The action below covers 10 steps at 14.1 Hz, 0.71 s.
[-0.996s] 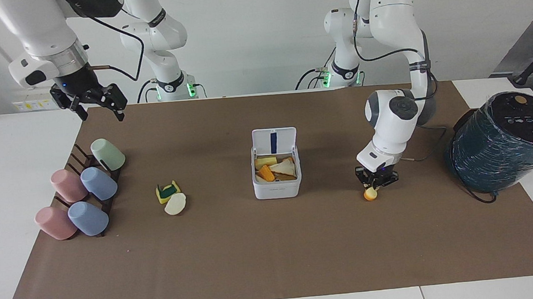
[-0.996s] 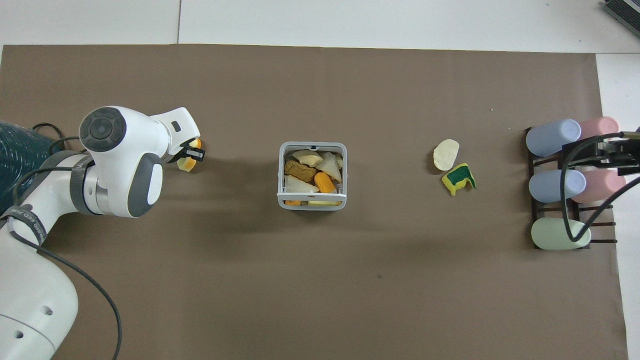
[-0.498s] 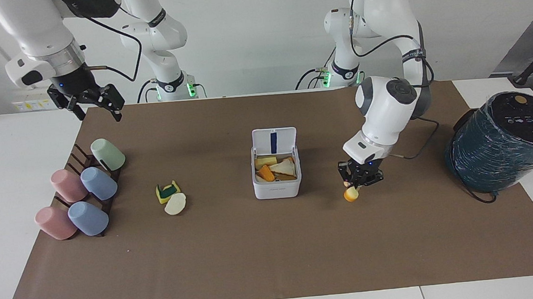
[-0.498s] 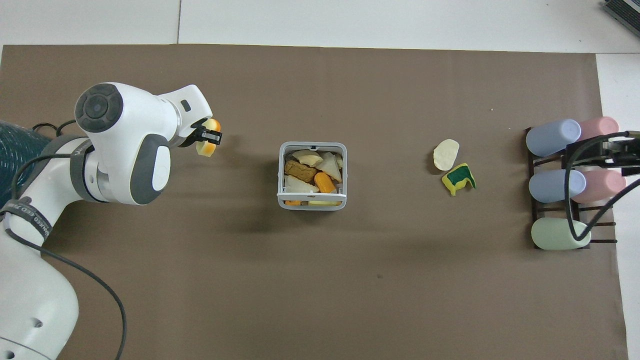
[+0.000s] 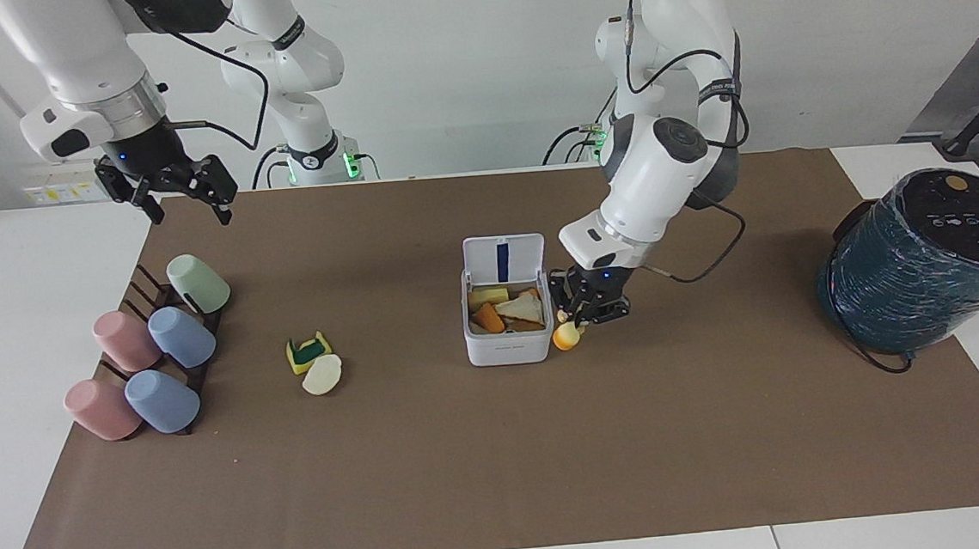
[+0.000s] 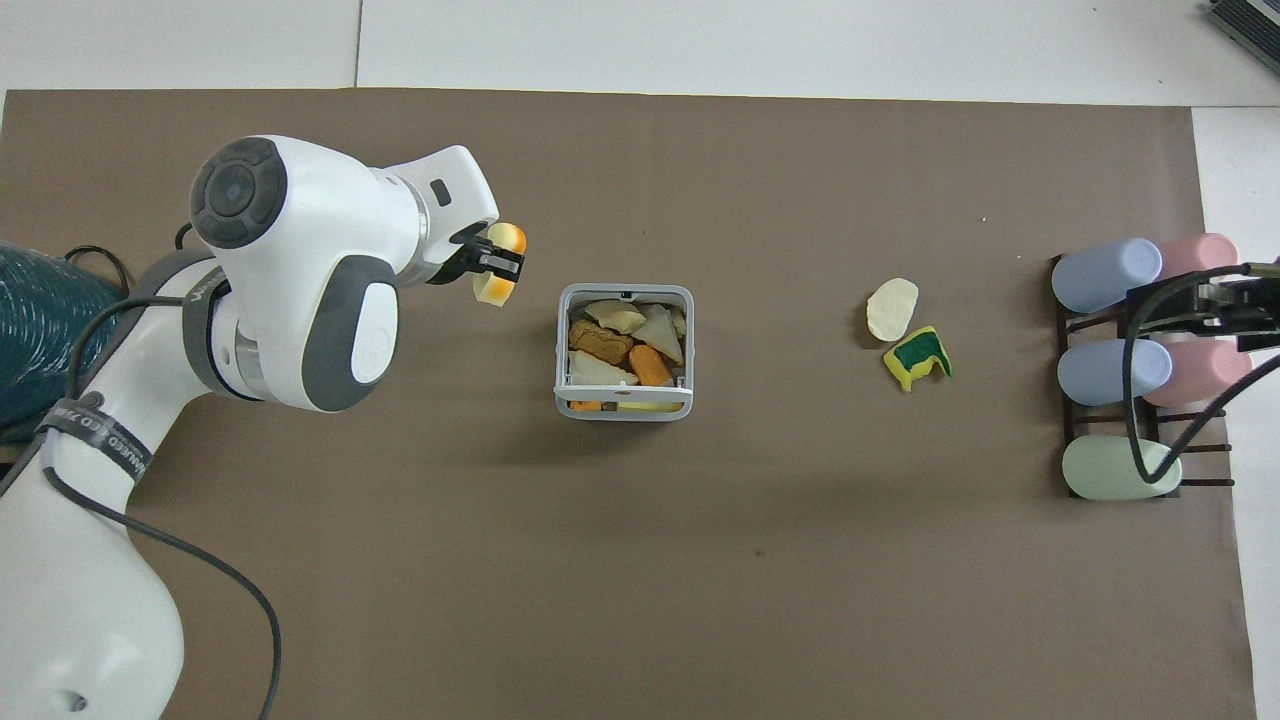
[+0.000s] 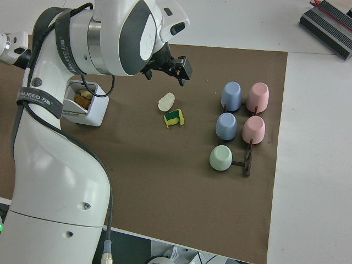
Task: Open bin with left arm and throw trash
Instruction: 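Carry the yellow piece with the left gripper over the open bin, then drop the yellow piece into the bin while the right gripper reaches the cream piece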
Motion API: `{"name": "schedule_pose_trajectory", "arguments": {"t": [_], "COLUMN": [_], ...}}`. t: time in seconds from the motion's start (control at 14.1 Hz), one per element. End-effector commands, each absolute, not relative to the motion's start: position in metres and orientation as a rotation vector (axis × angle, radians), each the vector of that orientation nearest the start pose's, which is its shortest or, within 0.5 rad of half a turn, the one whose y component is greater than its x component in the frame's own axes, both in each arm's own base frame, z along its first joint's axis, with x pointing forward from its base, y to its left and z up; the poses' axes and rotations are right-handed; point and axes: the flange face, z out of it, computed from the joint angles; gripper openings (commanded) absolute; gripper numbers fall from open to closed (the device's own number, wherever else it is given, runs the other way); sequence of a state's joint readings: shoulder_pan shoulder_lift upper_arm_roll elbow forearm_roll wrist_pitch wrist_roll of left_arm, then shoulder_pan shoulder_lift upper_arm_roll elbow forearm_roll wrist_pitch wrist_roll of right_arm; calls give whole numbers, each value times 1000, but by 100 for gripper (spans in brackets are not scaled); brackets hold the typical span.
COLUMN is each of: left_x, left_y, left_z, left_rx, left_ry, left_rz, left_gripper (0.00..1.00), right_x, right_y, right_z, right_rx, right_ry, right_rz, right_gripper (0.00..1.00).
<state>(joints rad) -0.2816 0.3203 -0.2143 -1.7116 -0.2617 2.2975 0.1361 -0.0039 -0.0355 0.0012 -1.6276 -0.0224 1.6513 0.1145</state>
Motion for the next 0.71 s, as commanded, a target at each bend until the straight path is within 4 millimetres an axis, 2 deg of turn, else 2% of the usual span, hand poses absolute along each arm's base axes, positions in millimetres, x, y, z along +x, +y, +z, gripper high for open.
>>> {"name": "schedule_pose_trajectory", "arguments": {"t": [0.0,0.07,0.14,0.21,0.28,0.36,0.43,0.57,0.64], "left_x": [582,579,573,568,563,555,552,545,543], "left_y": [-332,-339,-349,-354,-361,-370,-370,-366,-362], "left_z": [446,449,451,451,452,452,453,458,463], "left_rx": [-3410,-3428,-3442,-3451,-3452,-3451,-3451,-3431,-3425], "left_ry": [756,722,714,701,703,713,704,720,721], "left_rz": [-355,-346,-337,-327,-314,-291,-277,-216,-198], "left_gripper": [0,0,7,67,100,100,100,100,100], "right_x": [558,564,573,582,587,590,594,604,609], "right_y": [5,13,27,34,34,34,35,38,42], "right_z": [595,581,566,554,550,545,538,524,511], "right_rx": [-3148,-3146,-3134,-3121,-3119,-3119,-3115,-3111,-3110], "right_ry": [130,108,79,66,64,59,65,60,51], "right_rz": [-175,-183,-186,-195,-214,-217,-226,-252,-249], "right_gripper": [100,100,100,100,100,100,100,100,100]}}
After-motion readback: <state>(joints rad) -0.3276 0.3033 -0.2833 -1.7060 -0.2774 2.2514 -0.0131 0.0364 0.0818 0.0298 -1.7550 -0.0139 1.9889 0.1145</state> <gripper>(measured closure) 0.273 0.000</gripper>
